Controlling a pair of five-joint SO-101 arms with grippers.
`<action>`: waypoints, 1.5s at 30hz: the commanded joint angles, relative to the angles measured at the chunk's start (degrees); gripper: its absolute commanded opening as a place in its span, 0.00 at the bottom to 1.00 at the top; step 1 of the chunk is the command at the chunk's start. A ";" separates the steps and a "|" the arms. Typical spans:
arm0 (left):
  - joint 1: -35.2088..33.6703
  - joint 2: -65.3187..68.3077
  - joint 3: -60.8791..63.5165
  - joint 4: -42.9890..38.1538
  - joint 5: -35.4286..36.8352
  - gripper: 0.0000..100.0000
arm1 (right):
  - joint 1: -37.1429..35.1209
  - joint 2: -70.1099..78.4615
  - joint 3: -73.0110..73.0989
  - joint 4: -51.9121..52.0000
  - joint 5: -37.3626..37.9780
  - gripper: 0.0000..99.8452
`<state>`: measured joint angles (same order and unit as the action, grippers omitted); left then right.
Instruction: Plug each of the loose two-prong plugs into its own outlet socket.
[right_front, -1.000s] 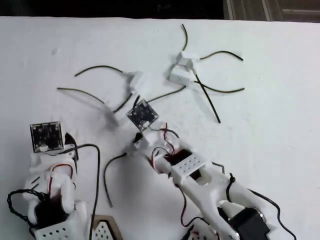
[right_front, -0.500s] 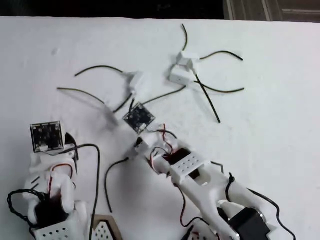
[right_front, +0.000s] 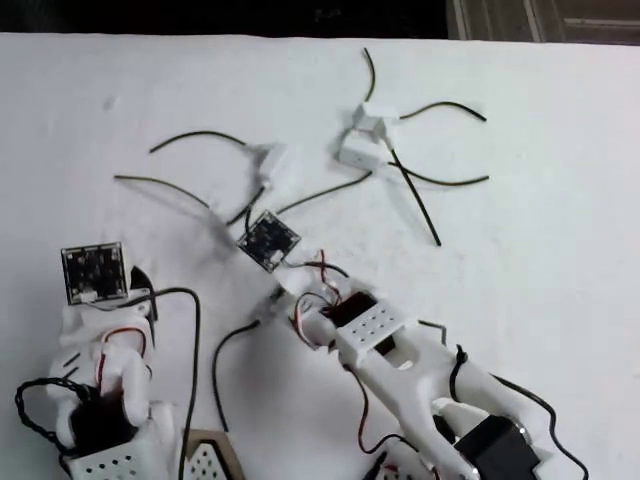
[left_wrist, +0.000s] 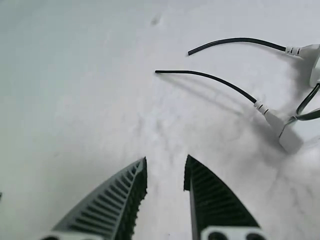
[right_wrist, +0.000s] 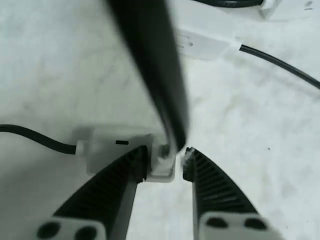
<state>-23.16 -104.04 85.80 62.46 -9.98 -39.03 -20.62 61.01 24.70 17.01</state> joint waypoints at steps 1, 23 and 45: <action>-0.48 -0.48 -0.35 -0.79 -0.18 0.14 | 0.04 -2.86 -2.11 0.57 0.35 0.13; -0.48 -0.48 -0.35 -0.79 -0.26 0.14 | 0.31 -4.00 -0.62 2.86 -2.90 0.02; -0.48 -0.48 0.44 -1.14 -0.26 0.14 | 14.29 0.48 -22.51 2.42 -2.90 0.02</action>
<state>-23.25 -104.04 86.51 62.37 -9.98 -27.16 -20.35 44.48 27.34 14.29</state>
